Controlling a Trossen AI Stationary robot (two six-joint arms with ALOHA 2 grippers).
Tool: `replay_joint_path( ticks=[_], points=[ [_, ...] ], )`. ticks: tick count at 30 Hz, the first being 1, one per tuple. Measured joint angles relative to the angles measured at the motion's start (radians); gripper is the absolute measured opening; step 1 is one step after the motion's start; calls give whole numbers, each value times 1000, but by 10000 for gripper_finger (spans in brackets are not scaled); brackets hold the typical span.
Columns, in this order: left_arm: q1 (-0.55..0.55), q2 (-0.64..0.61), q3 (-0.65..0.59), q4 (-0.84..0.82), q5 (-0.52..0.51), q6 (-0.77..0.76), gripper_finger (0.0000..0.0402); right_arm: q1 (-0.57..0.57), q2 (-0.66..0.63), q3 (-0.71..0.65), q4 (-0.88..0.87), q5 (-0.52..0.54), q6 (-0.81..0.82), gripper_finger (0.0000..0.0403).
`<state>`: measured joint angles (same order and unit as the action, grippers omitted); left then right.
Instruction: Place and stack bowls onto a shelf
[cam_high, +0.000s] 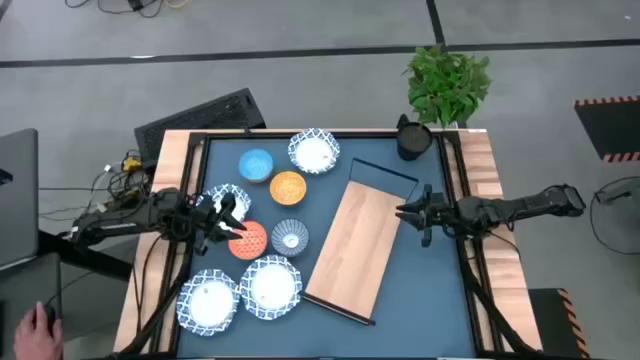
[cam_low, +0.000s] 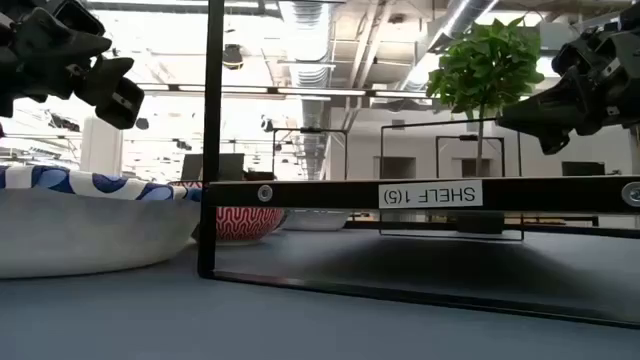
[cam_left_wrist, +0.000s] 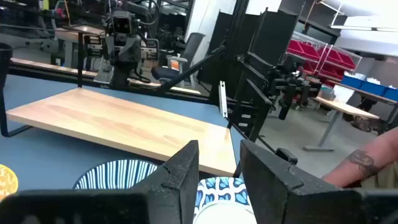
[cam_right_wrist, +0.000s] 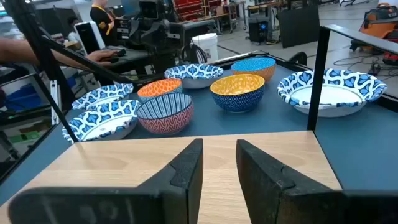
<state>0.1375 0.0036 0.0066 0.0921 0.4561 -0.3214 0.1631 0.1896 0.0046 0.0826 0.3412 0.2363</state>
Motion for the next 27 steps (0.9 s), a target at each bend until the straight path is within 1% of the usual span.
replay_joint_path(
  ticks=[3,6,13,27],
  points=[
    [0,0,0,0,0,-3,106,0,0,0,0,0,0,123],
    [0,0,0,0,0,-39,106,0,0,0,0,0,0,123],
    [0,0,0,0,11,-184,106,0,0,0,0,0,0,123],
    [0,0,0,0,9,-196,106,0,0,0,0,0,0,123]
  ],
)
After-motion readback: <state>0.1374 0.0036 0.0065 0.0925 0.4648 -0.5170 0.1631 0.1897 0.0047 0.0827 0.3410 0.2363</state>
